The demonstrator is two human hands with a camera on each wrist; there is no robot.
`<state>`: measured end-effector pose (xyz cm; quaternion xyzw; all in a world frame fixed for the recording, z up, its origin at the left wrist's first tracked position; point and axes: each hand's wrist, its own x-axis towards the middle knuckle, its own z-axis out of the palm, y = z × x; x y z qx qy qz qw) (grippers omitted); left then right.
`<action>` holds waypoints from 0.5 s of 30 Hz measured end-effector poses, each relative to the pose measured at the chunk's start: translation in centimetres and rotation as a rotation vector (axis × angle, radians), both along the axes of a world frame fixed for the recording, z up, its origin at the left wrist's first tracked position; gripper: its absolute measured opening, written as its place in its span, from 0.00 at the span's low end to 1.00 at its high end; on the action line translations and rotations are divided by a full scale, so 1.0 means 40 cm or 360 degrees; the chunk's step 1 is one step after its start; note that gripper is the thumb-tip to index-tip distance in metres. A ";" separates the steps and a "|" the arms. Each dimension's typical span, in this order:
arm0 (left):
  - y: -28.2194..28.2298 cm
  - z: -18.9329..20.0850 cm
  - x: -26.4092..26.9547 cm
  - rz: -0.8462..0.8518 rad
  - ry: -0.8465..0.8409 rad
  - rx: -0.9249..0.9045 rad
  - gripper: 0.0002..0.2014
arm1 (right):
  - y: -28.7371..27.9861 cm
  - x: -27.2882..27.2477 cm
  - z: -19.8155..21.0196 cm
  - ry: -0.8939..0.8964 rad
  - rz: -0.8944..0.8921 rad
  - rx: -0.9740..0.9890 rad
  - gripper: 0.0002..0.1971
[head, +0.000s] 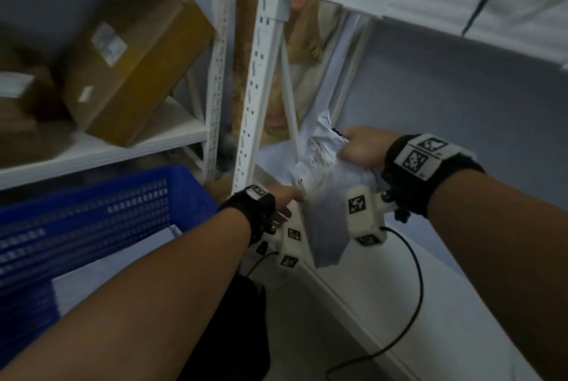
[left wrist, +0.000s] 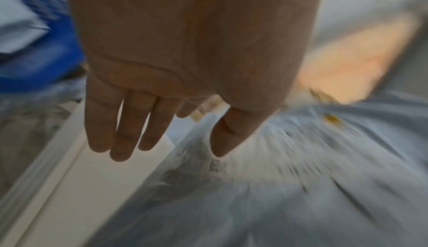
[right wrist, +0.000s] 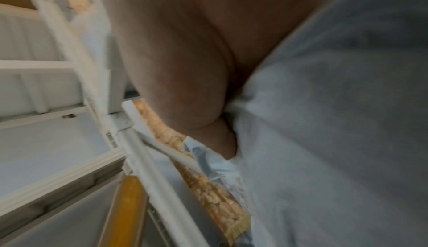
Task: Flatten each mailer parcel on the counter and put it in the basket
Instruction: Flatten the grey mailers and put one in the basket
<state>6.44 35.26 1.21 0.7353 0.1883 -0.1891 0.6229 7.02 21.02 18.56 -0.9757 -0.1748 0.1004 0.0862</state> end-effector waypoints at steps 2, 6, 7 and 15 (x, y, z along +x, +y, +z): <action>0.101 -0.012 -0.003 0.0103 -0.0006 -0.0177 0.26 | 0.079 -0.015 0.022 -0.0054 0.0137 -0.0096 0.13; 0.274 -0.073 -0.036 0.0394 -0.0099 -0.0560 0.15 | 0.237 -0.035 0.029 -0.0066 0.0339 -0.0091 0.20; 0.311 -0.083 -0.056 0.0441 -0.0140 -0.0623 0.13 | 0.280 -0.037 0.023 -0.0063 0.0375 -0.0069 0.20; 0.588 -0.158 -0.185 0.0693 -0.0188 -0.0742 0.26 | 0.548 -0.019 -0.071 0.0041 0.0451 0.0148 0.07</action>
